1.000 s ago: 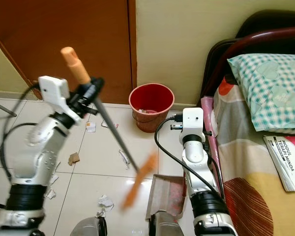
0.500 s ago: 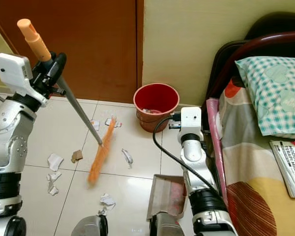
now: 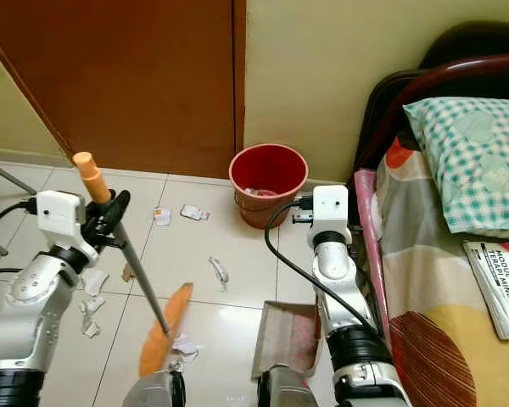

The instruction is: Sweep floor

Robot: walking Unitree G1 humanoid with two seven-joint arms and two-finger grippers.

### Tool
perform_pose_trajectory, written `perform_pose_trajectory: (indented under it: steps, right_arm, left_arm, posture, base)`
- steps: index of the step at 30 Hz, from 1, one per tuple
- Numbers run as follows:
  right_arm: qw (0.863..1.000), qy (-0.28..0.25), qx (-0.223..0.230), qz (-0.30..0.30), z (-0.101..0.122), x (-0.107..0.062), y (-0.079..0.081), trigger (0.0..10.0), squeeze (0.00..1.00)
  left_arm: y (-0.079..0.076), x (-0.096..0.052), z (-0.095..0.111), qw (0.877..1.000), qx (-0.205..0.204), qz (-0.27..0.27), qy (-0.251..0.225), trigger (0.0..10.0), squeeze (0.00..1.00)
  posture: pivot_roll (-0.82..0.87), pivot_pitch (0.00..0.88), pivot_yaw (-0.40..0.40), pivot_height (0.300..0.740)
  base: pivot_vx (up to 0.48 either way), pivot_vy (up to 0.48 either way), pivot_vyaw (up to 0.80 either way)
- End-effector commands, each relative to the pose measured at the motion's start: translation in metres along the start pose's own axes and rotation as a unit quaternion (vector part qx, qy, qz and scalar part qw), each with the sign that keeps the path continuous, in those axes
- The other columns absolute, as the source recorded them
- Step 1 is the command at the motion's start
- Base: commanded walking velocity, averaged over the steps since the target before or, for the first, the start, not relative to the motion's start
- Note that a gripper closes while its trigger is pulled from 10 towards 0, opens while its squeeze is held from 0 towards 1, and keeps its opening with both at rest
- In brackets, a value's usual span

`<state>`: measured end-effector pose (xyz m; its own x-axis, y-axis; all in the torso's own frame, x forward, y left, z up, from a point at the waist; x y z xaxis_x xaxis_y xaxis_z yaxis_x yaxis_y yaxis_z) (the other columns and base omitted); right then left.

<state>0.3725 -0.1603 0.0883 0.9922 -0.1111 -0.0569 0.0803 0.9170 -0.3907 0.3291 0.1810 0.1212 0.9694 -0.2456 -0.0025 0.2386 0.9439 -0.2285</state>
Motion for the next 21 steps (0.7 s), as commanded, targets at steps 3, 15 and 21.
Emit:
perform_pose_trajectory:
  steps: [3, 15, 21]
  right_arm:
    - [1.000, -0.001, -0.001, -0.002, 0.001, 0.002, -0.002, 10.0, 0.00]
    - [1.000, 0.006, 0.005, -0.007, 0.000, 0.004, -0.001, 10.0, 0.00]
    - [1.000, 0.008, 0.011, -0.007, -0.001, 0.004, 0.000, 10.0, 0.00]
  left_arm:
    - [-0.012, 0.011, 0.001, 0.998, -0.063, -0.005, -0.023, 10.0, 0.00]
    - [-0.080, 0.046, 0.024, 0.982, -0.151, -0.102, -0.057, 10.0, 0.00]
    - [-0.080, 0.052, 0.039, 0.974, -0.192, -0.092, -0.078, 10.0, 0.00]
  posture:
    - [0.06, 0.144, -0.041, 0.740]
    - [0.05, 0.137, -0.033, 0.740]
    - [0.05, 0.140, -0.027, 0.740]
  base:
    - [0.000, 0.000, 0.00]
    - [0.000, 0.000, 0.00]
    - [0.000, 0.000, 0.00]
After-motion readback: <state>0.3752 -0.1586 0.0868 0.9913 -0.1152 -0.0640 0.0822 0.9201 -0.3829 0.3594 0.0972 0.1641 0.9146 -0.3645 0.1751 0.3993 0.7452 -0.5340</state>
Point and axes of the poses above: a point about 5 cm out from each wrist's last joint towards the gripper, its own x axis pointing out of the wrist towards the gripper, its own z axis along the axis of the wrist's last joint, y = z × x, the point moved 5 cm from there along x, pointing out of the wrist towards the gripper, and after that the axes turned 14 degrees about -x, right-handed, at the moved point
